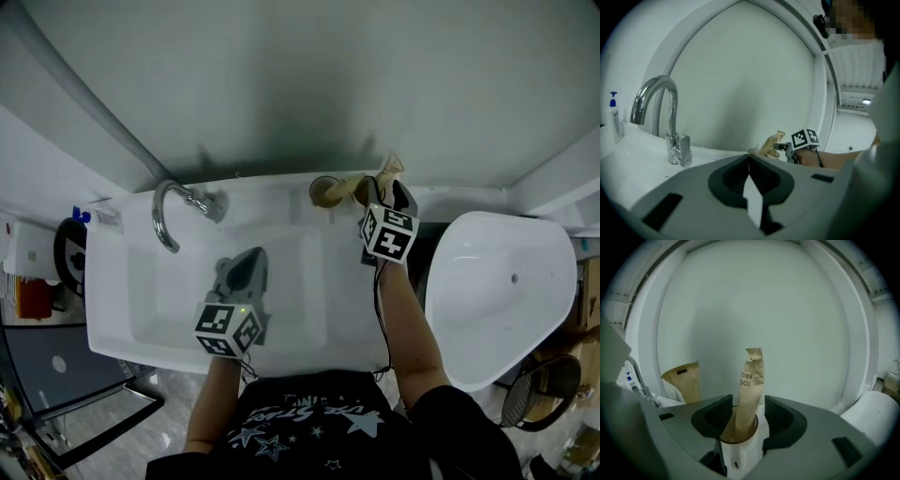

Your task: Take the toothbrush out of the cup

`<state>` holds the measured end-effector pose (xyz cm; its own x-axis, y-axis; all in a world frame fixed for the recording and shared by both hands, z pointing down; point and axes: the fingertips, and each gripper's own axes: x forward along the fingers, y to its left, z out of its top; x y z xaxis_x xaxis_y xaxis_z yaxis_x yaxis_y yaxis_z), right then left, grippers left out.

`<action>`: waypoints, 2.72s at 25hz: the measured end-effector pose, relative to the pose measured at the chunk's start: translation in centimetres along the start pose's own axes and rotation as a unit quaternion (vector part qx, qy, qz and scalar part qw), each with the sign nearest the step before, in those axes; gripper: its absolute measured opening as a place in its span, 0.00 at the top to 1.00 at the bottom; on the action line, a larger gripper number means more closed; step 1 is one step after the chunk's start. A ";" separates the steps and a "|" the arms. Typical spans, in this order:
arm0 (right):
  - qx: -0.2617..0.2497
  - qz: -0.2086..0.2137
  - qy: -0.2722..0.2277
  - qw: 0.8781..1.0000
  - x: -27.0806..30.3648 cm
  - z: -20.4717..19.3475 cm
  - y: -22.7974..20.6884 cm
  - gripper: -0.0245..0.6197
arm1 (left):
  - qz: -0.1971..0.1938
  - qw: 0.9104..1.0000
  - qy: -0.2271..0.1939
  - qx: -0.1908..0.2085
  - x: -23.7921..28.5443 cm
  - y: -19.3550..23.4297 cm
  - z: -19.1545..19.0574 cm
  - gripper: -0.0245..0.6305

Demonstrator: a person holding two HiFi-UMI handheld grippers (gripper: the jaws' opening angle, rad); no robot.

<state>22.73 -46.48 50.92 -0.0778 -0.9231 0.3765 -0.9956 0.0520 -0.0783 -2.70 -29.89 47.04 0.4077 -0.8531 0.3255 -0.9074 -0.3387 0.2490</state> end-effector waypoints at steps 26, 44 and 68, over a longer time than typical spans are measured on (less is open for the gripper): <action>0.002 0.042 -0.069 0.997 -5.6 6.4 0.6 0.83 | -0.043 0.999 -0.015 0.016 -2.2 -1.6 1.2 0.93; -0.083 0.099 0.075 0.989 -17.6 -2.2 4.9 0.84 | -0.136 0.991 0.014 0.009 -7.7 -3.1 -2.5 0.93; -0.027 0.092 0.284 0.954 -13.9 -14.8 0.5 0.84 | -0.093 0.995 0.023 -0.007 -9.3 -2.8 -4.6 0.93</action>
<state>22.49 -27.99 59.32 -0.2528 -0.5418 0.8016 -0.9622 0.2277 -0.1495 -3.46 -19.17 47.53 0.5723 -0.7575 0.3142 -0.8150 -0.4829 0.3203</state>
